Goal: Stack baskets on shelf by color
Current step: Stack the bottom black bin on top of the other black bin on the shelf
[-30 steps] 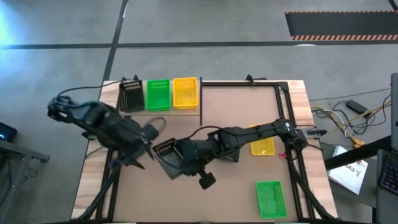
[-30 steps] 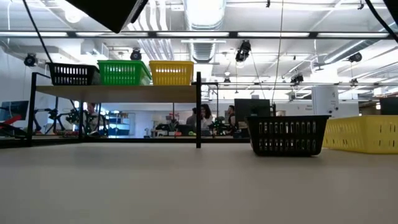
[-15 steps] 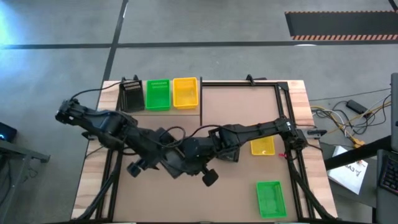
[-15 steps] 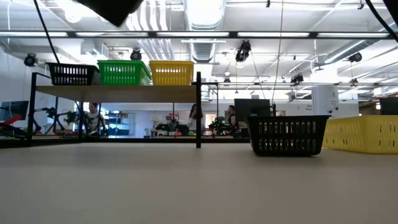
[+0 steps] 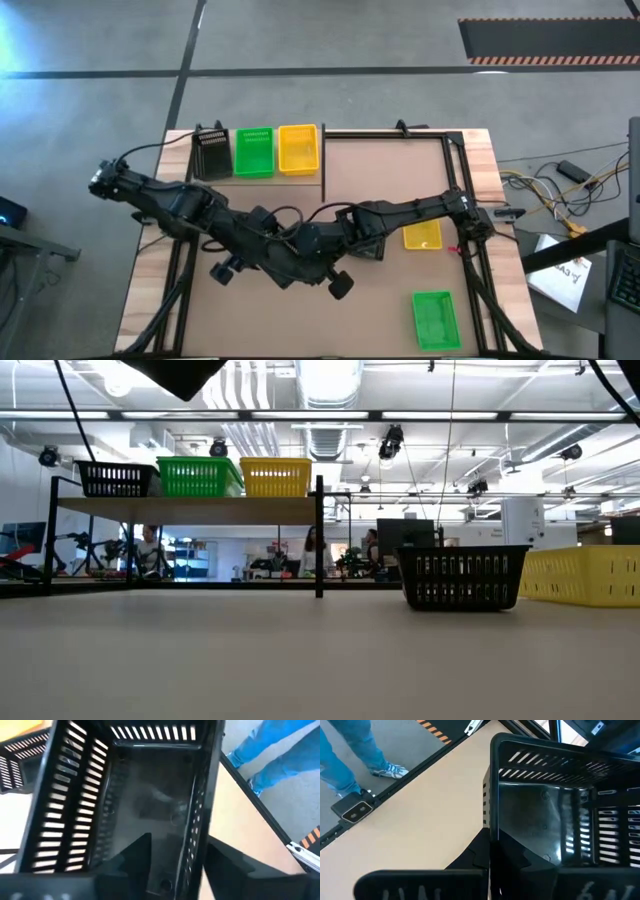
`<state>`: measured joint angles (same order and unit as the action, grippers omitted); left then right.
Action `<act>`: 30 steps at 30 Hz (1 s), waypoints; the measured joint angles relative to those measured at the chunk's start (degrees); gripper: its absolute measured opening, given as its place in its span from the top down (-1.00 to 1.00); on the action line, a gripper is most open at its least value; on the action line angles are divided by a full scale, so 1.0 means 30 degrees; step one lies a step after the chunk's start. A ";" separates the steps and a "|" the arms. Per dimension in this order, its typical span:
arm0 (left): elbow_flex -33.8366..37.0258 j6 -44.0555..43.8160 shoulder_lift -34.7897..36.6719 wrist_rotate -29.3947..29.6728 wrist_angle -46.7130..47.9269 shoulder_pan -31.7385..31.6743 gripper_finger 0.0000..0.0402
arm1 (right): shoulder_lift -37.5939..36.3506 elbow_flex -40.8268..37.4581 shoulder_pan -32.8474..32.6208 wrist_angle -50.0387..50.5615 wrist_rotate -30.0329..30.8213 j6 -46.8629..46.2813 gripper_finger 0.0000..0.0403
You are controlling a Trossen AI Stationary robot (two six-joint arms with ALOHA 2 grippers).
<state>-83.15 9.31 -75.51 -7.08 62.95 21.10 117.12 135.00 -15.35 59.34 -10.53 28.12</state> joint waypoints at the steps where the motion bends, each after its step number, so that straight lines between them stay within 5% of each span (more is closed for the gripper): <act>1: 0.0000 0.0005 -0.0051 -0.0003 0.0004 0.0000 0.32 | 0.0000 0.0000 0.0000 -0.0002 0.0001 0.0007 0.96; 9: -0.0051 0.0001 -0.0136 -0.1504 0.0324 0.0000 0.94 | 0.0000 0.0000 0.0000 -0.0107 0.1300 0.0143 0.94; 16: -0.0051 -0.1474 -0.0317 -0.2539 0.1173 0.0007 0.99 | -0.0362 -0.0007 0.0000 -0.1301 0.1575 0.0503 0.63; 22: -0.0412 -0.5707 0.0154 -0.2447 0.1534 0.0001 1.00 | -0.2377 -0.0007 0.0000 -0.1134 0.1874 -0.0540 0.30; 25: -0.0945 -0.8031 0.0538 -0.0356 0.1528 0.0003 1.00 | -0.3490 -0.0007 -0.0006 -0.0223 0.3726 -0.2595 0.24; 30: -0.1957 -1.2882 0.1525 0.6169 0.2222 -0.0883 1.00 | -0.4682 -0.0056 0.0206 0.3300 0.6404 -0.5449 0.27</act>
<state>-89.03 -29.34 -70.94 11.42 69.61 18.45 103.07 134.83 -14.74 69.24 8.69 11.77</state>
